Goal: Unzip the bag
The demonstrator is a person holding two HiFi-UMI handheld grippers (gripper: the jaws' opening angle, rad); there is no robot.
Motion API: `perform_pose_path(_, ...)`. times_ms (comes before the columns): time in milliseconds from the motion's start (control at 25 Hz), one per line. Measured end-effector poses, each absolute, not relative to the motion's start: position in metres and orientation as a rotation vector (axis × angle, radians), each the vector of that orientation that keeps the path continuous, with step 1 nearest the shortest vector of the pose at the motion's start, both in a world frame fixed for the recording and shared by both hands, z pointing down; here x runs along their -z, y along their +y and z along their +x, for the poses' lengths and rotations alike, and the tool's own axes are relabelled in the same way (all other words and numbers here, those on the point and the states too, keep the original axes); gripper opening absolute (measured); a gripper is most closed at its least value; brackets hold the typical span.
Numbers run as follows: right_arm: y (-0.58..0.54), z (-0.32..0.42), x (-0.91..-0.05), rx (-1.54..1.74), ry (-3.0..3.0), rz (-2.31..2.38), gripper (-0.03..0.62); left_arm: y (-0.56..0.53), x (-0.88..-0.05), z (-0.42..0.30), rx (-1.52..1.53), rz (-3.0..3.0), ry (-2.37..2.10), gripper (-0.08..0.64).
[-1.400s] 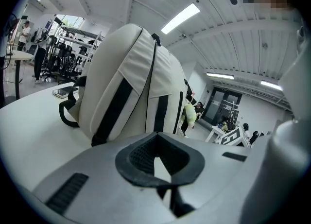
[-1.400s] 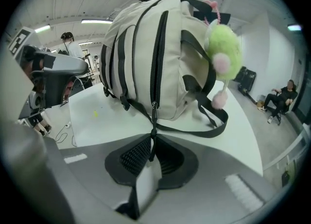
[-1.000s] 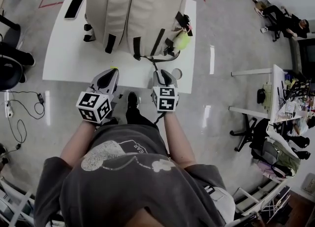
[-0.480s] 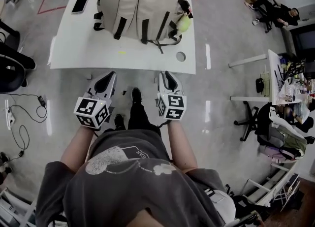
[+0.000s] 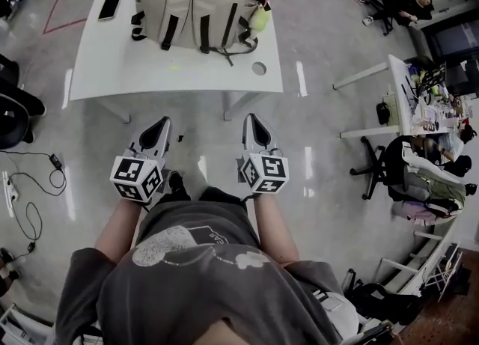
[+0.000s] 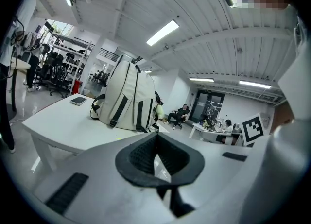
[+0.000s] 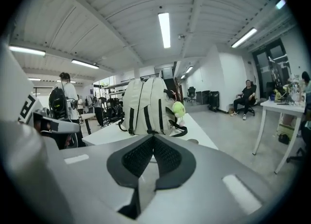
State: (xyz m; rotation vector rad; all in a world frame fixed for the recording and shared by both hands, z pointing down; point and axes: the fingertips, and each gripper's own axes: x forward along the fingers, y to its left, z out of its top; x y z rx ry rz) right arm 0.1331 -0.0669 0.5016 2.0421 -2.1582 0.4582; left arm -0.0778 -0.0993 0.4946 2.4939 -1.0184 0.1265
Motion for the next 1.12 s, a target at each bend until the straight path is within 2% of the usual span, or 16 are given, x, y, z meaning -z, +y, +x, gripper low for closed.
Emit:
perform_pose_path(280,-0.031,0.141,-0.498,-0.521,-2.228,2.044,0.000,-0.055,-0.489,-0.062,-0.124,2.479,-1.061,0.005)
perform_pose_path(680,0.073,0.171,-0.487,-0.527,-2.351,1.914,0.000,0.063,-0.477,-0.001,-0.146,2.490,-1.085,0.005)
perform_pose_path(1120,0.172,0.162,-0.514,-0.585,-2.383,1.609,-0.002,0.163,-0.467,0.017,-0.122,2.463,-1.177,0.006)
